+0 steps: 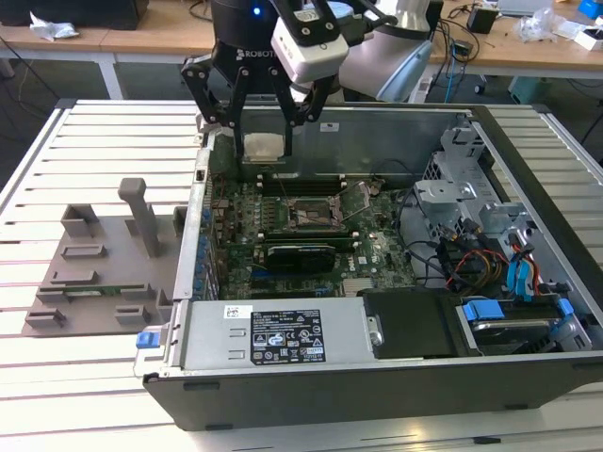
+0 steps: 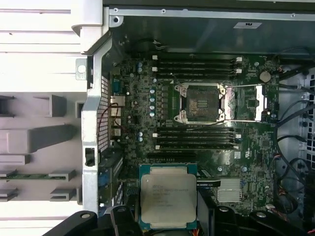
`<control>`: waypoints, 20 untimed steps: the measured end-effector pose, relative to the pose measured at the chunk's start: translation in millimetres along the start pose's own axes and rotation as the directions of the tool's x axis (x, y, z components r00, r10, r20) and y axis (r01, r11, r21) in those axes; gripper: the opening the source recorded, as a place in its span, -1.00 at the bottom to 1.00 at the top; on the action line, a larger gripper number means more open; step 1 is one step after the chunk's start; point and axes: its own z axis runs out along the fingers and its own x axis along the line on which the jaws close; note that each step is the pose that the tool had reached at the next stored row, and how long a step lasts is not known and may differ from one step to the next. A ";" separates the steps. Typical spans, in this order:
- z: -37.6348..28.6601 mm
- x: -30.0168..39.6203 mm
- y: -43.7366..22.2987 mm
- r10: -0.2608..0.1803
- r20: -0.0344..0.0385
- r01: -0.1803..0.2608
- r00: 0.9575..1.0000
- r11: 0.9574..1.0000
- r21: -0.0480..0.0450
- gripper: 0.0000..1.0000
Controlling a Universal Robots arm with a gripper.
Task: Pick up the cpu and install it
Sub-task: 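Pick up the cpu and move it towards the insertion slot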
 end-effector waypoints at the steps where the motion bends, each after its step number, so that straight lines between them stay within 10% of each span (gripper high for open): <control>1: 0.4 -0.5 0.0 0.000 0.000 0.000 1.000 1.000 0.000 0.10; 20: 12.5 -17.6 0.3 0.000 0.000 0.000 1.000 1.000 0.000 0.10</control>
